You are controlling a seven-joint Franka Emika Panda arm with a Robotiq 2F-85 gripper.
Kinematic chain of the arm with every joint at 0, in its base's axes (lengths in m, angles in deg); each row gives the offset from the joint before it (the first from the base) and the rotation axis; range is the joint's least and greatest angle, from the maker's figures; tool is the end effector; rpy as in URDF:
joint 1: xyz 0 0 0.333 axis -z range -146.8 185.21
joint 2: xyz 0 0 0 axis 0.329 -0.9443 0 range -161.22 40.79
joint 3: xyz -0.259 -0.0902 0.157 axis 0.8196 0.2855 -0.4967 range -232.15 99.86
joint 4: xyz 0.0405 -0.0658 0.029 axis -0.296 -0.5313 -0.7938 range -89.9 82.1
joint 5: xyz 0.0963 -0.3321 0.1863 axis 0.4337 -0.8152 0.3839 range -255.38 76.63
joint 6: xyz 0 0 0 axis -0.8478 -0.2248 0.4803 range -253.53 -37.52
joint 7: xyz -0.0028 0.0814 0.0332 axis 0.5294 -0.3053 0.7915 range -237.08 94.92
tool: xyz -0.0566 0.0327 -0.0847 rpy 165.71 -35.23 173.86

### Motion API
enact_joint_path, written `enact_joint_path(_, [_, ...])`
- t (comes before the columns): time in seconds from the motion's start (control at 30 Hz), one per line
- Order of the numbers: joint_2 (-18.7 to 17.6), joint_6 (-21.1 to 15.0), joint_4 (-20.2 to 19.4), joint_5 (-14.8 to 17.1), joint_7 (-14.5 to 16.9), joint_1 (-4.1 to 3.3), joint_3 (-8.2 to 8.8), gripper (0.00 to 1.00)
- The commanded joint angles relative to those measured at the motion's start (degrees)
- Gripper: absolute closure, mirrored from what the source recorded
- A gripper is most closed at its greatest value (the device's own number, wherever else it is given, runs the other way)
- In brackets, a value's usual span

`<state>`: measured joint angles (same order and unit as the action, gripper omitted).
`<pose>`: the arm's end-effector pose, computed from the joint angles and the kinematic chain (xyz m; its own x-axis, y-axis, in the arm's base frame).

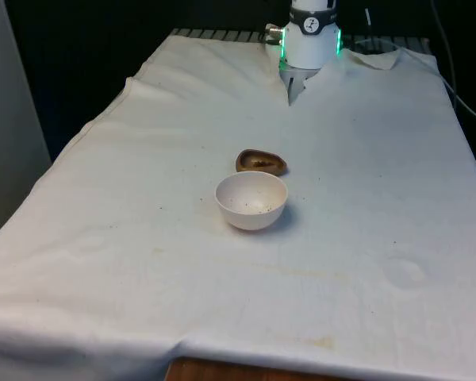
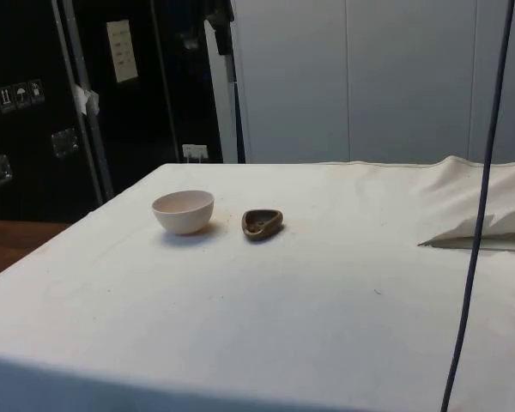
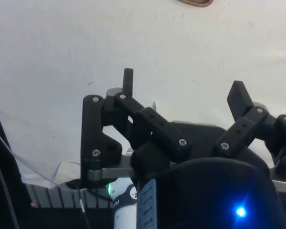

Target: Pour the coffee beans from the cup into the bowl.

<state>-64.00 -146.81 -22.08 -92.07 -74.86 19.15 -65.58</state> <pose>0.5711 -0.0085 0.4634 0.9963 -0.0600 -0.0615 -0.0571 -0.9972 0.0483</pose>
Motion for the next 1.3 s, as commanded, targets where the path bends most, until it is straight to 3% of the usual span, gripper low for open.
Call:
enact_joint_path(0.0, [0.00, 0.00, -0.11, 0.00, 0.00, 0.00, 0.00, 0.00])
enact_joint_path(0.27, [2.52, -4.07, -5.04, -0.11, 0.46, 0.23, 0.57, 0.00])
enact_joint_path(0.3, [2.06, -2.98, -4.41, 0.00, 0.17, 0.06, 0.57, 0.00])
enact_joint_path(0.57, [4.87, -9.91, -11.00, 0.00, 2.29, 0.29, 2.41, 0.00])
enact_joint_path(0.6, [4.41, -8.65, -10.14, 0.00, 1.89, 0.11, 2.29, 0.00])
enact_joint_path(0.8, [5.27, -14.04, -14.44, 0.46, 4.70, 0.40, 4.24, 0.00])
enact_joint_path(0.9, [4.87, -14.15, -14.61, 0.17, 4.81, 0.23, 4.70, 0.00])
enact_joint_path(1.03, [5.21, -18.11, -17.65, 1.03, 7.33, 0.46, 6.25, 0.00])
enact_joint_path(1.27, [4.87, -21.54, -19.82, 1.20, 9.40, 0.52, 7.51, 0.00])
